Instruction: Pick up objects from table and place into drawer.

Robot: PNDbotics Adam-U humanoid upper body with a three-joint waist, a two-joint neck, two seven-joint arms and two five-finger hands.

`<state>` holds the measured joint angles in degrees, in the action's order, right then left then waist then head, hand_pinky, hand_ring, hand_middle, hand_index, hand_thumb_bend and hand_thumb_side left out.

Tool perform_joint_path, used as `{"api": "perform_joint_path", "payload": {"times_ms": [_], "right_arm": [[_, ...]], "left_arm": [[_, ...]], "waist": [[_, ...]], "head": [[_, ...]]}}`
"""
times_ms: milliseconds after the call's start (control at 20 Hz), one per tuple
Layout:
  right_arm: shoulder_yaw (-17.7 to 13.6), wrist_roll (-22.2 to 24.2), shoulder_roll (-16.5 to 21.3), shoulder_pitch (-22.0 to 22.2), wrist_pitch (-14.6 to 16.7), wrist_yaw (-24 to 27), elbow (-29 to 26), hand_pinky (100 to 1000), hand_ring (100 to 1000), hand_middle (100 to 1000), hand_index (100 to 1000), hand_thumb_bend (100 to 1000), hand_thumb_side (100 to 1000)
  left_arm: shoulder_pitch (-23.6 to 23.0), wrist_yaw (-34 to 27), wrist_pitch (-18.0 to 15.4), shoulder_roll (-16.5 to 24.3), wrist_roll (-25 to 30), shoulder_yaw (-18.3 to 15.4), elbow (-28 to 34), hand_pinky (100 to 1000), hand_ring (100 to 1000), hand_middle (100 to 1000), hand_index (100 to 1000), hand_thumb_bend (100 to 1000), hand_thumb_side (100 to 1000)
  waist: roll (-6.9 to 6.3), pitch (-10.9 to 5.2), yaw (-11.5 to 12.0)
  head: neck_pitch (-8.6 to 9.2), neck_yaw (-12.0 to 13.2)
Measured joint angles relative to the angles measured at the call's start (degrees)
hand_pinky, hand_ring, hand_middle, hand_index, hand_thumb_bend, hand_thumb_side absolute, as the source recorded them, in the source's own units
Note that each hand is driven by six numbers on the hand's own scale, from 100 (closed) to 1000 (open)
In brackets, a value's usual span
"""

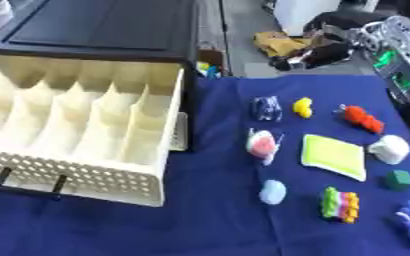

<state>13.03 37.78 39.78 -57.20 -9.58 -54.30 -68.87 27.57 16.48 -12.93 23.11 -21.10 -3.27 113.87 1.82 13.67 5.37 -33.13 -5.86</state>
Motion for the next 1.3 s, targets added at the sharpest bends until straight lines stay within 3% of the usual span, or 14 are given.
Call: {"api": "perform_joint_path", "payload": {"times_ms": [200,350,750,1050,1300], "right_arm": [[-0.11,1.11,3.11,4.00,-2.53,3.79,-4.39,954,1000,1000,1000,591,837],[-0.33,1.95,4.93,6.82,-4.05,6.60,-7.12,957,1000,1000,1000,754,880],[-0.36,3.57,7.22,12.67,-6.68,10.84,-11.40,948,1000,1000,1000,752,727],[-0.33,4.79,7.45,14.58,-7.81,12.14,-11.49,947,1000,1000,1000,754,718],[0.04,5.44,7.90,16.52,-8.06,13.51,-11.49,942,1000,991,1000,722,655]], "left_arm": [[0.00,0.15,0.10,0.00,0.10,-0.01,0.00,653,788,746,867,459,1000],[0.00,0.25,0.15,0.00,0.13,-0.01,0.00,653,788,746,867,460,1000],[0.00,0.27,0.21,-0.33,0.19,-0.02,0.00,652,787,746,866,457,1000],[0.03,0.27,0.21,-0.46,0.21,-0.02,0.00,652,787,746,866,456,1000],[0.18,0.27,0.11,-0.47,0.11,-0.02,0.00,651,787,746,867,455,1000]], "waist": [[-0.04,0.11,-0.12],[-0.08,0.20,-0.13],[-0.32,0.56,-0.13],[-0.36,0.78,-0.09],[-0.48,0.91,-0.07]], "head": [[0.04,0.59],[0.21,0.81],[0.54,1.16],[0.55,1.17],[0.55,1.13]]}}
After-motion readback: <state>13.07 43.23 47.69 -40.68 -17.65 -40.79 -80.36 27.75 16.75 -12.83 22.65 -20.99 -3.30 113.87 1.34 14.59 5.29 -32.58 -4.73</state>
